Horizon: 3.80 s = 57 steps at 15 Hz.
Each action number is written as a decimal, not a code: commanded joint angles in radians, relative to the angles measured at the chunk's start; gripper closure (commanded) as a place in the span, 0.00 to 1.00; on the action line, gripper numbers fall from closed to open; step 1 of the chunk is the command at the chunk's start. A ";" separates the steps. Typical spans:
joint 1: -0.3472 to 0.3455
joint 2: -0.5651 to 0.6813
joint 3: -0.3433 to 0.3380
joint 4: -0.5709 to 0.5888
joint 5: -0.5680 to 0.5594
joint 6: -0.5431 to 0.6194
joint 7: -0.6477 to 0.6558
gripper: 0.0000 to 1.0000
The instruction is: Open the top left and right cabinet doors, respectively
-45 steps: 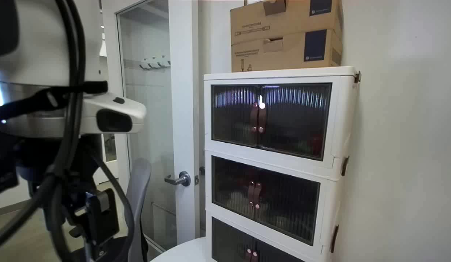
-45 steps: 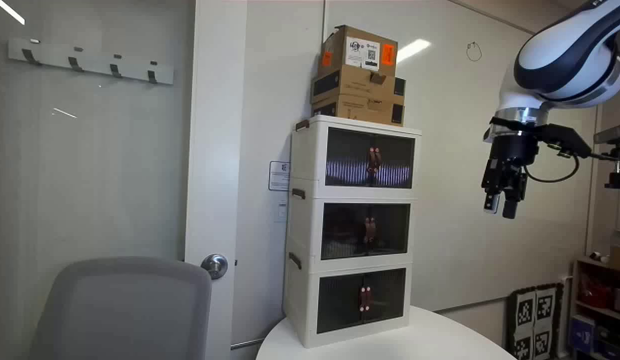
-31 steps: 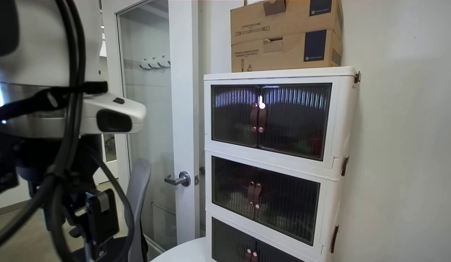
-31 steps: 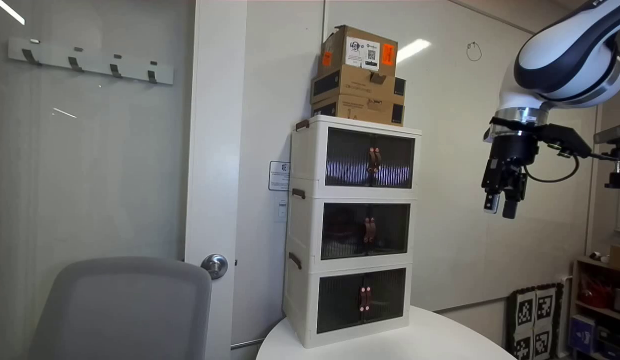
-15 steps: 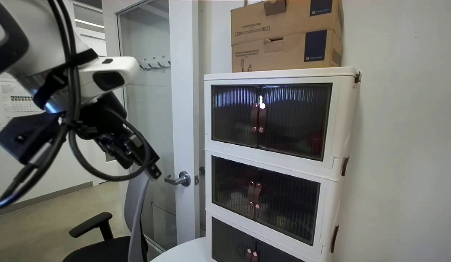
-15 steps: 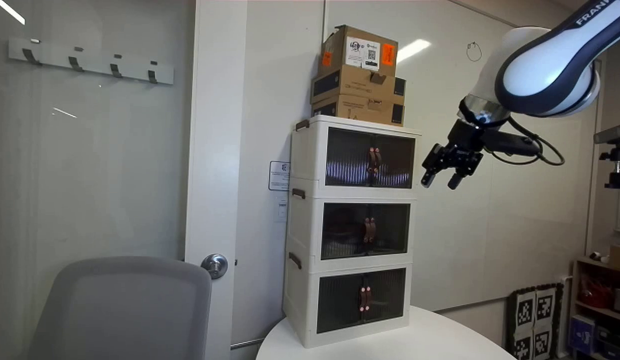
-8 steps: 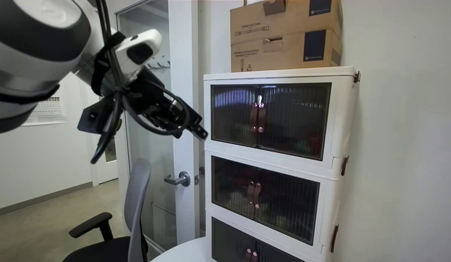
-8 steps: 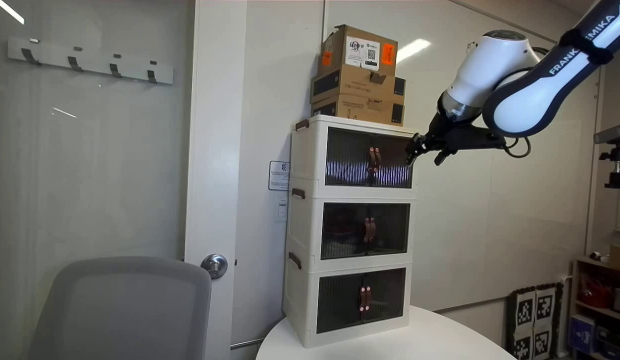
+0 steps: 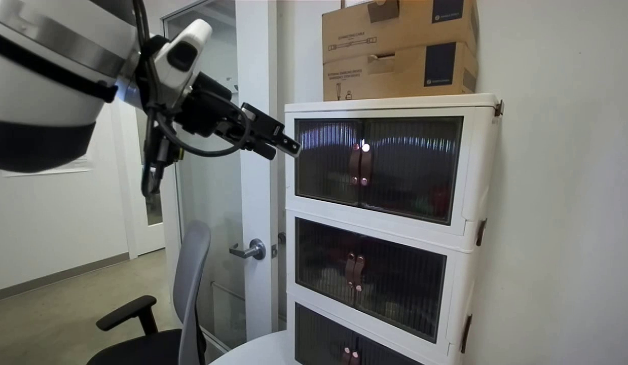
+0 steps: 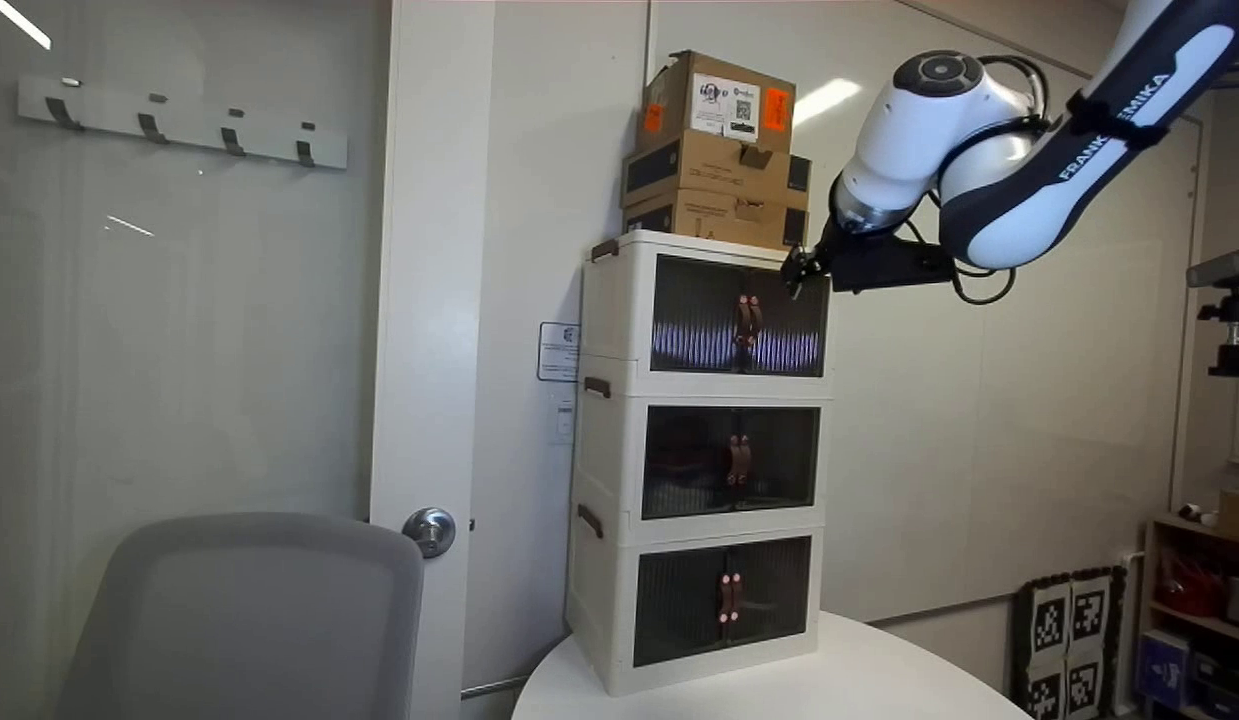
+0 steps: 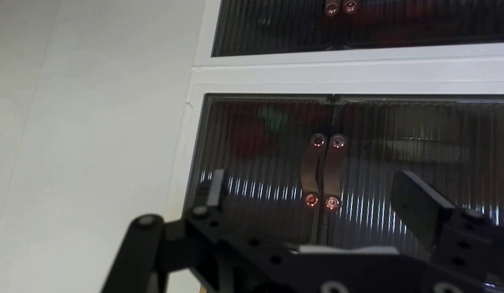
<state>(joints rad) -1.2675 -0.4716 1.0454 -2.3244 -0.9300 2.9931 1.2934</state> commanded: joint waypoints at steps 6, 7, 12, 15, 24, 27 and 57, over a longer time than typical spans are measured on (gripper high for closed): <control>-0.618 -0.367 0.462 0.206 -0.048 0.023 0.470 0.00; -0.627 -0.405 0.463 0.219 -0.035 0.010 0.511 0.00; -0.622 -0.405 0.460 0.191 0.045 0.023 0.420 0.00; -0.627 -0.413 0.479 0.206 0.085 -0.007 0.413 0.00; -0.717 -0.689 0.523 0.384 0.646 -0.034 0.351 0.00; -0.743 -0.742 0.517 0.373 0.748 0.013 0.296 0.00; -0.981 -0.806 0.612 0.695 1.087 -0.082 -0.020 0.00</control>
<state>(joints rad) -2.1932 -1.2242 1.6664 -1.7174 0.1120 2.9712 1.2915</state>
